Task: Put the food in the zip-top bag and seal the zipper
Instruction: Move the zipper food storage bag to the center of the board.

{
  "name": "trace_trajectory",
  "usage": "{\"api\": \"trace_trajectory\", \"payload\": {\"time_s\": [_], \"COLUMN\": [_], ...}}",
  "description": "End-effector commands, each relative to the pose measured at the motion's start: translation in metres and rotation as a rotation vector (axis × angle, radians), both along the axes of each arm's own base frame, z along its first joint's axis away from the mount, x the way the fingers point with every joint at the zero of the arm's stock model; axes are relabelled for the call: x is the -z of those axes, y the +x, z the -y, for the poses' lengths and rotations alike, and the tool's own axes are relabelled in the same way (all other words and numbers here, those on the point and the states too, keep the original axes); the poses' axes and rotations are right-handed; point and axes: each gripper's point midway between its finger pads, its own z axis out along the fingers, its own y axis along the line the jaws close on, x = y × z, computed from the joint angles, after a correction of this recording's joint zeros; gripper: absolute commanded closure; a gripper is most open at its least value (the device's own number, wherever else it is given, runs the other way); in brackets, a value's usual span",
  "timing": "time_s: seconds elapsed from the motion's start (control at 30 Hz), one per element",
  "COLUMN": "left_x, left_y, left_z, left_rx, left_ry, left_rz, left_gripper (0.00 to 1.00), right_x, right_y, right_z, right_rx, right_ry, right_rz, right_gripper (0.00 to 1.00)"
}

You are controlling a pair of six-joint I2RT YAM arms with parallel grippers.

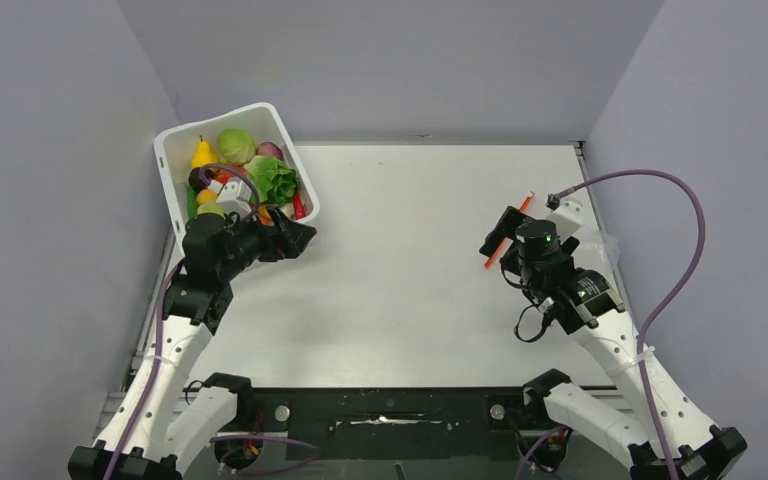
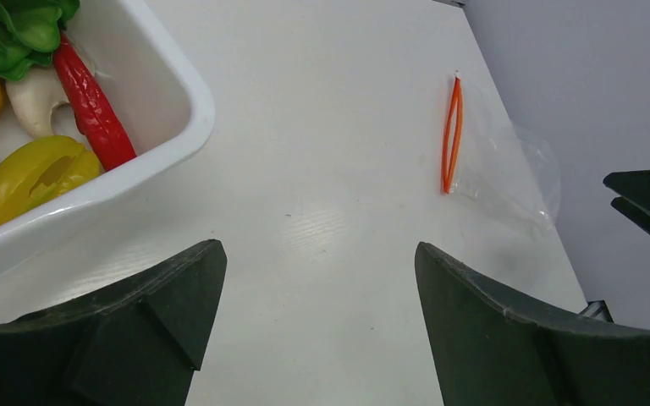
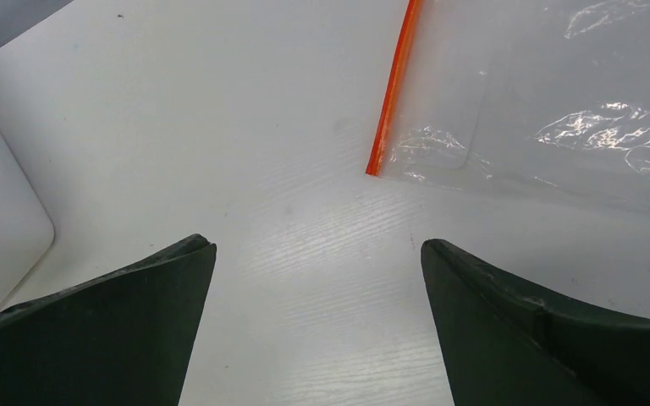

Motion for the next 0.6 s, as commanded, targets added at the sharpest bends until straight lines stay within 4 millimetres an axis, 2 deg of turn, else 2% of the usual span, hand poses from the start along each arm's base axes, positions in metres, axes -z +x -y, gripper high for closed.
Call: {"api": "trace_trajectory", "payload": {"time_s": [0.0,0.17,0.3,0.47,0.57], "left_x": [-0.022,-0.019,-0.004,-0.003,0.005], "left_y": [0.000,-0.004,-0.010,-0.019,-0.020], "left_z": [-0.004,-0.006,-0.007,-0.005,-0.008], "left_rx": [-0.011,-0.015,-0.016,0.007,-0.007], "left_ry": [0.007,0.012,0.012,0.020,0.027], "left_rz": [0.080,0.080,0.053,0.066,0.070], "left_gripper": [0.17,0.17,0.17,0.17,0.17], "right_x": [-0.027,-0.024,-0.015,-0.010,-0.005], "right_y": [0.004,0.011,0.022,0.048,0.067], "right_z": [0.002,0.003,0.005,0.001,0.001], "right_rx": [0.033,0.042,0.076,0.075,0.065], "right_ry": [0.039,0.021,-0.026,-0.100,-0.170], "right_rz": [0.088,0.095,0.063,0.047,0.042], "right_gripper": [0.02,0.02,0.03,0.02,0.01]}}
